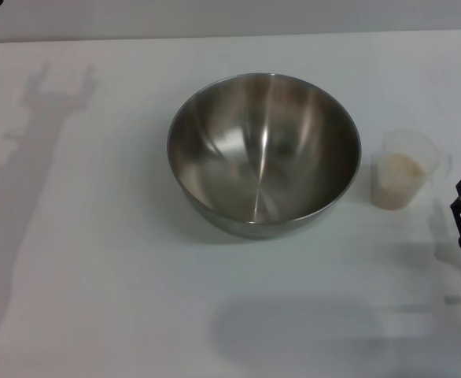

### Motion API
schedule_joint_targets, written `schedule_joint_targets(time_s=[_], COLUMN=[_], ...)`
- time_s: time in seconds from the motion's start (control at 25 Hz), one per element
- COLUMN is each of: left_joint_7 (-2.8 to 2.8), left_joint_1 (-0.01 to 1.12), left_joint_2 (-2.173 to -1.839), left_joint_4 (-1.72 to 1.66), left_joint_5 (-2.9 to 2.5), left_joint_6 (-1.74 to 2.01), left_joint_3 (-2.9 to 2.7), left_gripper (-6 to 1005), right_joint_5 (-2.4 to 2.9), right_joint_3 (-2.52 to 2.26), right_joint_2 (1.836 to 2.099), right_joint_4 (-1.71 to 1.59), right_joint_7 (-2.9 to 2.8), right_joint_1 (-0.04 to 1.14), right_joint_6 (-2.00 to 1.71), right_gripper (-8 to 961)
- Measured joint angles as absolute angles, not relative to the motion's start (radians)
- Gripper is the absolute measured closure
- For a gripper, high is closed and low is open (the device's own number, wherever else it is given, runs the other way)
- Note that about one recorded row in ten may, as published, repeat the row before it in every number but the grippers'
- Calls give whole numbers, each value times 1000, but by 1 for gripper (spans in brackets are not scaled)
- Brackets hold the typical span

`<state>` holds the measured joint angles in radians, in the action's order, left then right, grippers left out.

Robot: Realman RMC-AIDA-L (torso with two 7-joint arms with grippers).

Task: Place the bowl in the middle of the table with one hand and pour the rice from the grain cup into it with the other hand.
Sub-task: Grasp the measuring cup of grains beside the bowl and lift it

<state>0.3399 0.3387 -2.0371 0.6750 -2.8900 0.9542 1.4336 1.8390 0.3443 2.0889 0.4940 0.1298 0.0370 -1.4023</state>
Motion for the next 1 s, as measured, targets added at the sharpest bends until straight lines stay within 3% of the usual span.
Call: schedule_joint_targets(time_s=[1.0], left_joint_7=[341], left_joint_1=[332], left_joint_2=[-2042], left_joint_4=[708], left_joint_5=[-2890], left_joint_6=[962], left_joint_3=[1419], left_gripper=[201], right_joint_5=[1805], right_joint_3=[356], right_joint_2=[2088], right_joint_4=[457], right_joint_7=[133], right_joint_1=[115], right_joint_6=[-1263], right_gripper=[333])
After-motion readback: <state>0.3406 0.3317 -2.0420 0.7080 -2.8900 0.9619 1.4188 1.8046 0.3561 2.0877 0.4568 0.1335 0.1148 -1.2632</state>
